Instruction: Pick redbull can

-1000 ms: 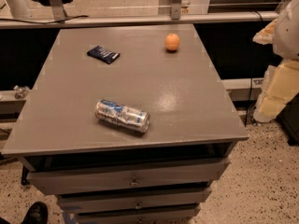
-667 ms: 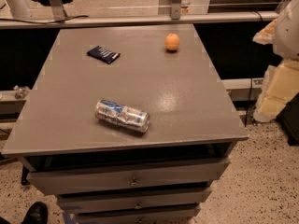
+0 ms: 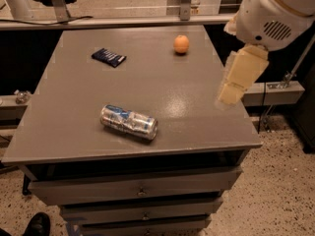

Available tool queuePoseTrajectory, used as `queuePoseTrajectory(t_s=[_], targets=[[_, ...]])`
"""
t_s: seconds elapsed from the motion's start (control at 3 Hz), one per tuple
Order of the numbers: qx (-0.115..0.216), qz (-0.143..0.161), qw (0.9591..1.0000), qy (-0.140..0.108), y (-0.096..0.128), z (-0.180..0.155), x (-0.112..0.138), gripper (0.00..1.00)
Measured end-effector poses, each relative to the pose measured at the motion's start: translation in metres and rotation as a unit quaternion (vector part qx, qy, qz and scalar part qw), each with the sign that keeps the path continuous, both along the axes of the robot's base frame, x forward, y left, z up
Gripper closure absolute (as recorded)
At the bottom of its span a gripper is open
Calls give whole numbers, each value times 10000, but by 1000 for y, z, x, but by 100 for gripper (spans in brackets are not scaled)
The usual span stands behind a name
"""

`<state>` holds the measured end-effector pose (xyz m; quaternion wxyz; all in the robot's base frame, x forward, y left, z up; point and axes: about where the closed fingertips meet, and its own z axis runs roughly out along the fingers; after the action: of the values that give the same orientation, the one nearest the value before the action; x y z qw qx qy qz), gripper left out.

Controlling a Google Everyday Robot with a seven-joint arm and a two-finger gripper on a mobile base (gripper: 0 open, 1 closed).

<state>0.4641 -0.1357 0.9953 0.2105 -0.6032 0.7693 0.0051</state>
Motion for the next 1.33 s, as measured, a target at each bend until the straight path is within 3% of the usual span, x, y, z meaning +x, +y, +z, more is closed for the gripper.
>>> queuePoseTrajectory(t_s=[0.33, 0.67, 1.0, 1.33], targets=[[400, 67, 9990, 179, 63, -4, 15, 0], [719, 84, 9959, 538, 124, -25, 16, 0], [891, 17, 9927, 818, 169, -52, 9, 0], [928, -52, 9918, 873, 200, -81, 4, 0]])
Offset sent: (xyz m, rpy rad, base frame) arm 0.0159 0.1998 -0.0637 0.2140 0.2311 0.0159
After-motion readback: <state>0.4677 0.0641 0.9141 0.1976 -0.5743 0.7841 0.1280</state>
